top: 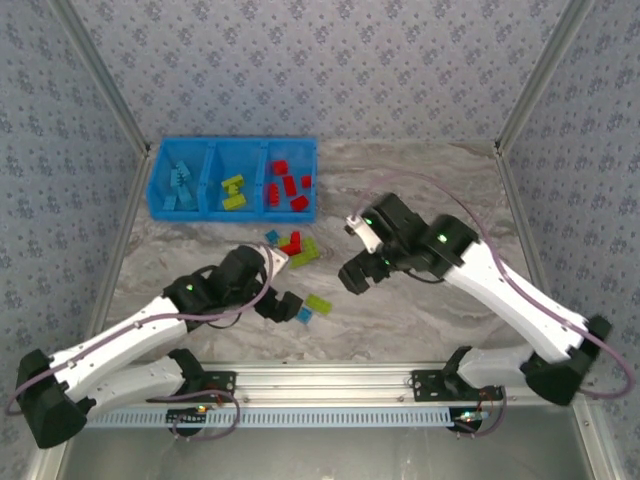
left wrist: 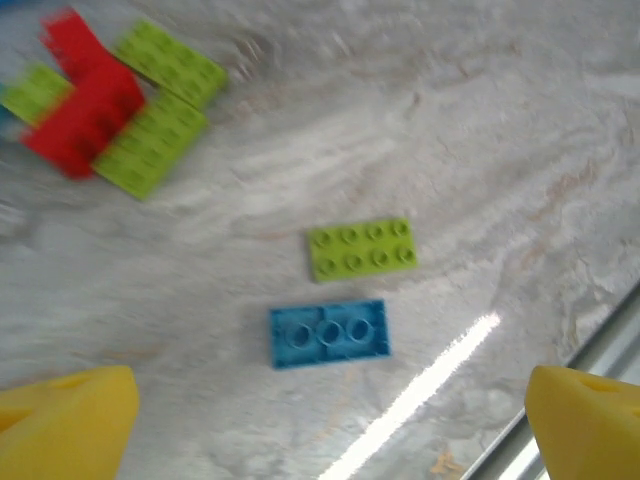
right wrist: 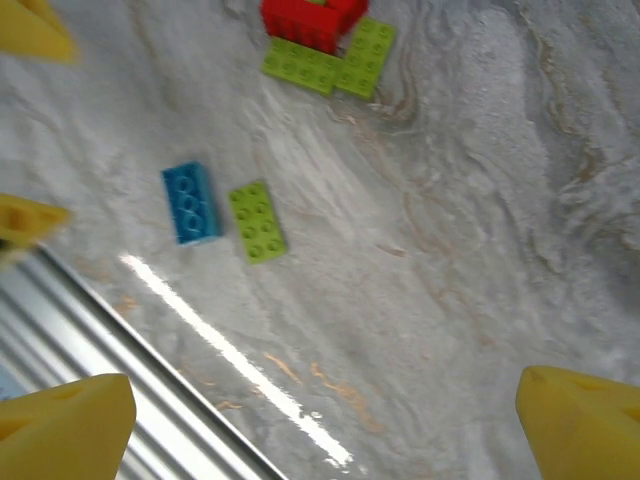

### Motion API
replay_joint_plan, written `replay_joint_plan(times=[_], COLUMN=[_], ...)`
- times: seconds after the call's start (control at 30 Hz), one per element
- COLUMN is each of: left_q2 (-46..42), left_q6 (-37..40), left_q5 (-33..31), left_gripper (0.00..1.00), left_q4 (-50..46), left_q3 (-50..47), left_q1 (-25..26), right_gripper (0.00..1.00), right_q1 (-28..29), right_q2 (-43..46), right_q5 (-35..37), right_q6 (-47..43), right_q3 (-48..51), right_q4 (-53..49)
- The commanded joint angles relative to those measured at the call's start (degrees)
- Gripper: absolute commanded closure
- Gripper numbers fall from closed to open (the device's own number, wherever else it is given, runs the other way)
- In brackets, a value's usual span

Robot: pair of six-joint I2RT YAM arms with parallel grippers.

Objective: Sort the legos into containers by color

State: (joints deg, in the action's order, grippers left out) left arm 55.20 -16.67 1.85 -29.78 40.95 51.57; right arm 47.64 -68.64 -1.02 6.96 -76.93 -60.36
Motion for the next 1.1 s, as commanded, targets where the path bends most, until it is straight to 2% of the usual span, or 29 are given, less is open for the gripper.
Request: replay_joint_plan(times=[0.0, 0.27, 0.43, 0.53, 0.8, 0.97, 1.07], left_q2=[5.06, 23.1, 33.19, 36.12, 34.08, 26.66, 20.8], left_q6=[-8.76, -6.78, -4.92, -4.69, -5.92, -6.95, -7.28], left_q5=[-1.59, -4.82, -6.31, -7.66, -8.7, -13.03, -16.8], left_gripper=[0.01, 0.01, 0.01, 0.09, 0.34, 0.42, 0.43], left_q4=[3.48, 11.25, 9.06, 8.07, 8.66, 9.3, 8.14], left_q3=[-2.26, 0.31, 4.43, 5.62, 5.28, 3.39, 2.39], left_q1=[3.37, 7.16, 7.31, 8.09, 8.63, 8.63, 8.31], right_gripper=[0.0, 0.0, 0.0, 0.0, 0.0, 0.0, 0.0], right_q1=[-0.31, -1.93, -1.94, -2.09, -2.5, -3.53, -4.47], right_q2=[3.76, 2.7, 2.46, 2.56, 2.37, 3.39, 5.24], right_q5=[-4.83, -4.87, -5.84, -5.98, -8.19, -10.06, -10.14], right_q6=[5.5, 6.35, 6.32, 6.4, 6.21, 6.86, 7.85], right_q3=[6.09, 7.5, 7.22, 7.73, 8.11, 8.11, 10.28], right_q4=[8.28, 9.68, 10.61, 10.46, 10.85, 11.85, 13.02])
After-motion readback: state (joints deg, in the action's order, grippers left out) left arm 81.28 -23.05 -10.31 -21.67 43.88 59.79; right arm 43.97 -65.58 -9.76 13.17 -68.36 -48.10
